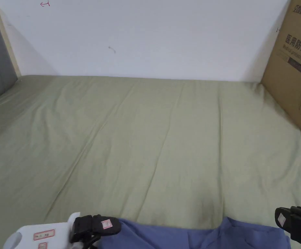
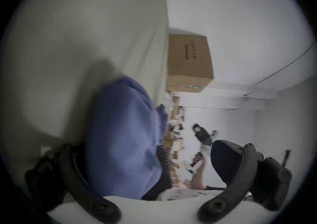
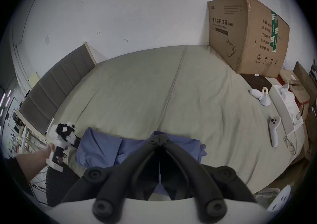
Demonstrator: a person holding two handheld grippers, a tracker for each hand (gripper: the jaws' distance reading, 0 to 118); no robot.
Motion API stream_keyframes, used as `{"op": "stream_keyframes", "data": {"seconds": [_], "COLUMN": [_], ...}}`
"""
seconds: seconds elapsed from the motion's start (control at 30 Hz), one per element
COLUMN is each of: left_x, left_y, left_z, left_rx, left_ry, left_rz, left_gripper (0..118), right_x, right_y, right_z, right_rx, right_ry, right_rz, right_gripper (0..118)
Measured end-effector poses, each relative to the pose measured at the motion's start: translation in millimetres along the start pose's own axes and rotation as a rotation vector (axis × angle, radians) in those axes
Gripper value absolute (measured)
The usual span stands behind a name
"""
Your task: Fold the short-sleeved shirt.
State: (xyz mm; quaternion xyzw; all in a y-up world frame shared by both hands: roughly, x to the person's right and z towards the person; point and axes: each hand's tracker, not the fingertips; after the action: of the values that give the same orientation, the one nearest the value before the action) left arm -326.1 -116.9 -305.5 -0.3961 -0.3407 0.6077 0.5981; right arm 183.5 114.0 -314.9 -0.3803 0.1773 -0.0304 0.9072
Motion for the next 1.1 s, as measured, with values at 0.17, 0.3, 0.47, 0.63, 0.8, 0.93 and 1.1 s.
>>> {"op": "stream_keyframes", "data": {"seconds": [0.17,0.3,0.47,0.63,0.8,0.93,1.1], "left_x": [-10,-25,38,157,197,203,179], "left_y": [-5,-6,-1,-46,-65,-70,-65], "left_z": [-22,-2,-18,-32,-44,-75,-159], "left_rx": [-0.042,-0.031,-0.035,0.070,0.057,0.040,-0.024], "left_ry": [0.020,0.335,0.588,1.168,1.263,0.944,0.901], "left_rz": [-0.067,-0.053,-0.275,-0.649,-0.785,-0.564,-0.542], "left_gripper": [108,10,11,11,11,12,38], "right_x": [-1,-2,-1,3,8,14,22], "right_y": [4,5,6,5,-1,-2,-2], "right_z": [-4,0,7,14,15,24,35], "right_rx": [-0.012,0.003,0.017,0.050,0.051,0.082,0.109], "right_ry": [0.003,0.004,0.019,0.026,0.053,0.089,0.077], "right_rz": [-0.016,0.003,0.004,0.011,-0.025,-0.061,-0.060], "right_gripper": [0,0,0,0,0,0,0]}}
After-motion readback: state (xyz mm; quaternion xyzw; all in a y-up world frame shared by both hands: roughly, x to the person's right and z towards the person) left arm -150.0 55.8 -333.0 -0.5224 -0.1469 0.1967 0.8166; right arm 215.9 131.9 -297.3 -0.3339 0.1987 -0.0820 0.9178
